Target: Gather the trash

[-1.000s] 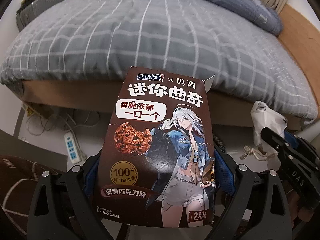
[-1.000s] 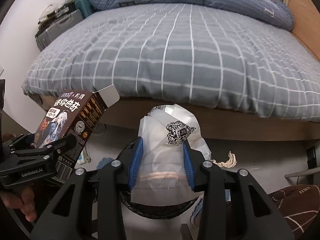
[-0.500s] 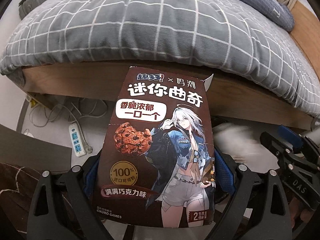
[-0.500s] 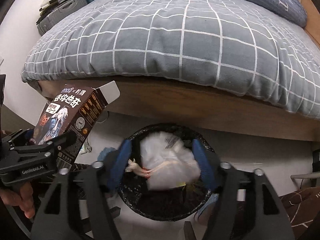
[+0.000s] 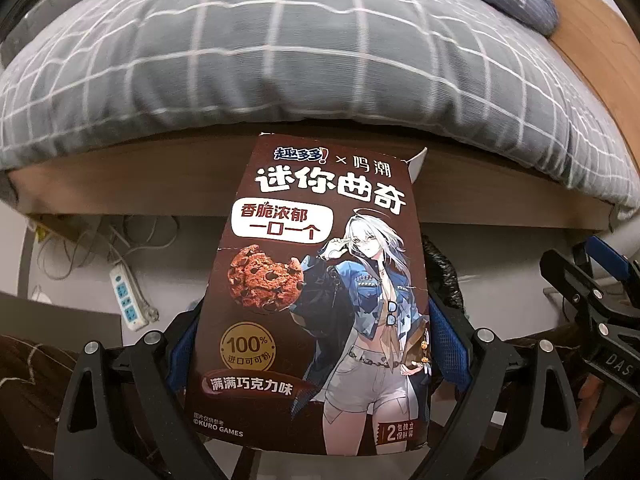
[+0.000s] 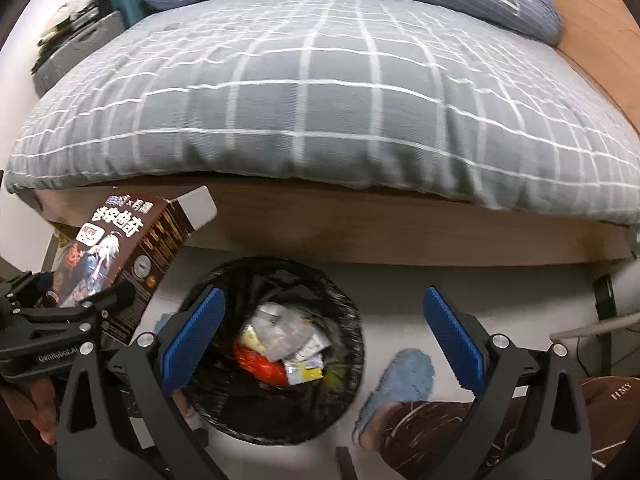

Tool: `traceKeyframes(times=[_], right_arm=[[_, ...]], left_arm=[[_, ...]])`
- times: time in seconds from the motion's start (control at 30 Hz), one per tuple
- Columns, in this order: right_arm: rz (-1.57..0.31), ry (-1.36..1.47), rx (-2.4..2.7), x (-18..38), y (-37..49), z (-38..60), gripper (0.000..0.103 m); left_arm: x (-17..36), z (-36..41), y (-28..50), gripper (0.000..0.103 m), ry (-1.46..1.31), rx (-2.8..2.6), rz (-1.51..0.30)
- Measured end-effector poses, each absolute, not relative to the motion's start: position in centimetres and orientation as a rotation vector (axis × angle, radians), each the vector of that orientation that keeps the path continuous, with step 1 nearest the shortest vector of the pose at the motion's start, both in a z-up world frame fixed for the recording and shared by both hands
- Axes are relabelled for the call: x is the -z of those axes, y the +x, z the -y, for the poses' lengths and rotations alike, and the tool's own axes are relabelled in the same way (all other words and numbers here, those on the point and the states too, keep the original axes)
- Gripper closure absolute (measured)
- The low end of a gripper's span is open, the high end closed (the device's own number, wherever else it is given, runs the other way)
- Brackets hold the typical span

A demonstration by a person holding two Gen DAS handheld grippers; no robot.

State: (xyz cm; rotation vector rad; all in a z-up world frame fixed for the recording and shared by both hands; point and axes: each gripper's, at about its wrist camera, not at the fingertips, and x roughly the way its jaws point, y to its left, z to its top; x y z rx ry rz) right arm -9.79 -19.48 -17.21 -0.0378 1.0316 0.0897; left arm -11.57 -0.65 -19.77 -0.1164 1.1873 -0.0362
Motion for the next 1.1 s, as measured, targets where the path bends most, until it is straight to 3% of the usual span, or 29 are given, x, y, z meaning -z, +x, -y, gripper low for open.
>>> traceKeyframes(times=[0.37,0.63,1.1], right_arm=[[-1.038,-0.004,-0.014,17.8,-10.7,24.0,0.008],[-1.042,-0.001,-0.026,18.0,-10.5,23.6,0.008],[-0.854,0.011,-0.054,10.3,-10.5,22.0,0.008]], left_arm=[[21.4,4.3,-10.4,0.012,-0.07,0.114,-1.207],[21.3,5.7,-10.6,0.006,-0.003,0.09,-1.151],[12.3,2.9,-10.6,0.006,-0.076,0.048,-0.997]])
